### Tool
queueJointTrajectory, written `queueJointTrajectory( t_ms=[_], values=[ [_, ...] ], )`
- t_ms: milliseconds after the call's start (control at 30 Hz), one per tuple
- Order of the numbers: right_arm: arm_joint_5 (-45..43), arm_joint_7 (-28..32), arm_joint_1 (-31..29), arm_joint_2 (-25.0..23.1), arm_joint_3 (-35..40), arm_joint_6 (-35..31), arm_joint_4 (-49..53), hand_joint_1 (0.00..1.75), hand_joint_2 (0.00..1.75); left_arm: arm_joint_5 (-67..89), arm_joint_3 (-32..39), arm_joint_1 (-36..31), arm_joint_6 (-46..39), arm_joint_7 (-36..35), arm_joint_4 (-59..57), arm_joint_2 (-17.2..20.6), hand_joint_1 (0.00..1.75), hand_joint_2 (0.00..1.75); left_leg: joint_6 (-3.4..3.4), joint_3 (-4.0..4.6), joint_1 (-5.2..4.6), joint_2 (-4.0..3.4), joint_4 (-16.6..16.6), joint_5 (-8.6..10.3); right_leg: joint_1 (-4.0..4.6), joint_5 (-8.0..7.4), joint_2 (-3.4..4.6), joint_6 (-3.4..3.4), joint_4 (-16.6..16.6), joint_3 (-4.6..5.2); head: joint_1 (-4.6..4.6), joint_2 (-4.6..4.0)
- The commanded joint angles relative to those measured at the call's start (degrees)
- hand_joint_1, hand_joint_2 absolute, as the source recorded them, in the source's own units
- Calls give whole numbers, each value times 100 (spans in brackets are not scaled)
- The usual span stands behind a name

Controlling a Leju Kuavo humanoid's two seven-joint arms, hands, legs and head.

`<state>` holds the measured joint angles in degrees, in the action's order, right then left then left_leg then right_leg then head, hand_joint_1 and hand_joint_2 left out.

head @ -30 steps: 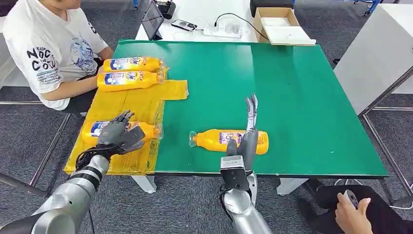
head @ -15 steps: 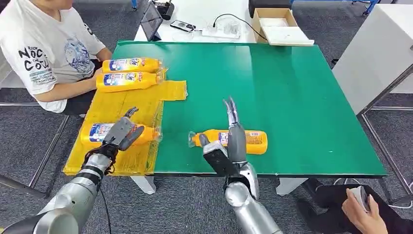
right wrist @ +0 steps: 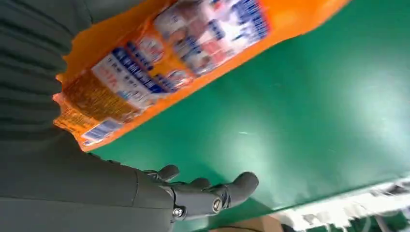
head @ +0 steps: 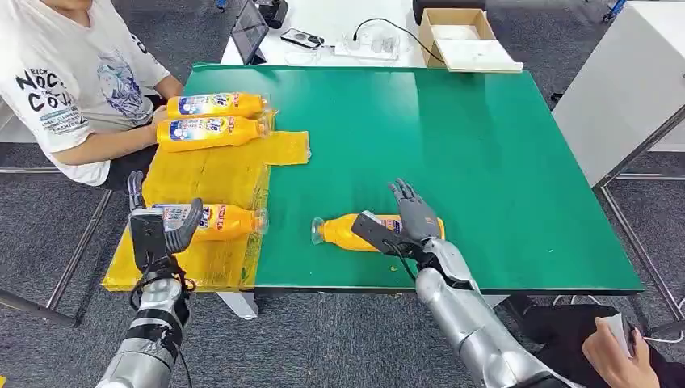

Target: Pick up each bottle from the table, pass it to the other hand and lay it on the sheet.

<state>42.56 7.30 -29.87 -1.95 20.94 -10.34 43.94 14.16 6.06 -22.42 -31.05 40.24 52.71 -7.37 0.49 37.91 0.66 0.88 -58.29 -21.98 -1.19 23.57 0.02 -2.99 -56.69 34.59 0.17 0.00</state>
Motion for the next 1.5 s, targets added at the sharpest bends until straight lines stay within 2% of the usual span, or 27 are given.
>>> queueJointTrajectory(
  t_ms=[33, 200, 400, 700, 933, 967, 1000, 1367, 1500],
  values=[
    [-54, 116, -492, 219, 227, 675, -1019, 0, 175, -110, -841, 9, -274, -24, 114, 172, 0, 175, 0, -18, 2, -8, -1, -9, 5, 6, 0, 13, 1, -18, -4, 0],
    [-98, 177, -514, 217, 275, 792, -1115, 0, 175, -95, -909, -4, -312, -24, 58, 192, 0, 175, 2, -17, 2, -16, -4, -13, 6, 7, 8, 14, 0, -18, -2, 0],
    [-289, 488, -612, 321, 408, 1328, -1350, 0, 175, -106, -1051, -64, -215, -24, -62, 175, 0, 175, 1, -21, 5, -8, 0, -11, 8, 8, -1, 16, 5, -23, -2, 0],
    [-289, 488, -612, 321, 408, 1328, -1350, 0, 175, -106, -1051, -64, -215, -24, -62, 175, 0, 175, 1, -18, 3, -3, 2, -5, 6, 4, -6, 12, 4, -18, -2, 0],
    [-129, -24, -949, 551, 835, 1925, -1727, 2, 175, -209, -1102, -119, -112, -24, -249, 123, 0, 175, 2, -21, 1, 2, 2, -4, 3, 5, -10, 10, 3, -21, 0, 0],
    [-138, -53, -946, 559, 862, 1974, -1749, 129, 175, -220, -1108, -118, -101, -24, -254, 103, 0, 175, 2, -28, 3, -2, 0, -7, 6, 6, -9, 15, 4, -28, -2, 0],
    [-137, -59, -916, 565, 898, 1998, -1759, 171, 175, -228, -1124, -115, -72, -24, -264, 81, 0, 175, 2, -20, 1, 4, 2, -2, 3, 4, -11, 9, 3, -21, 0, 0],
    [-595, 101, -772, 896, 1286, 2420, -1618, 175, 175, -198, -1481, -11, -142, -24, 78, -41, 0, 175, 3, -33, 2, 16, 3, -1, 3, 6, -21, 9, 8, -36, -2, 0],
    [-943, 205, -541, 823, 1055, 1860, -1324, 175, 175, -212, -1490, 34, -169, -24, 142, -63, 0, 175, 2, -45, 5, 10, 5, -6, 7, 7, -18, 15, 13, -50, -2, 0]
  ],
)
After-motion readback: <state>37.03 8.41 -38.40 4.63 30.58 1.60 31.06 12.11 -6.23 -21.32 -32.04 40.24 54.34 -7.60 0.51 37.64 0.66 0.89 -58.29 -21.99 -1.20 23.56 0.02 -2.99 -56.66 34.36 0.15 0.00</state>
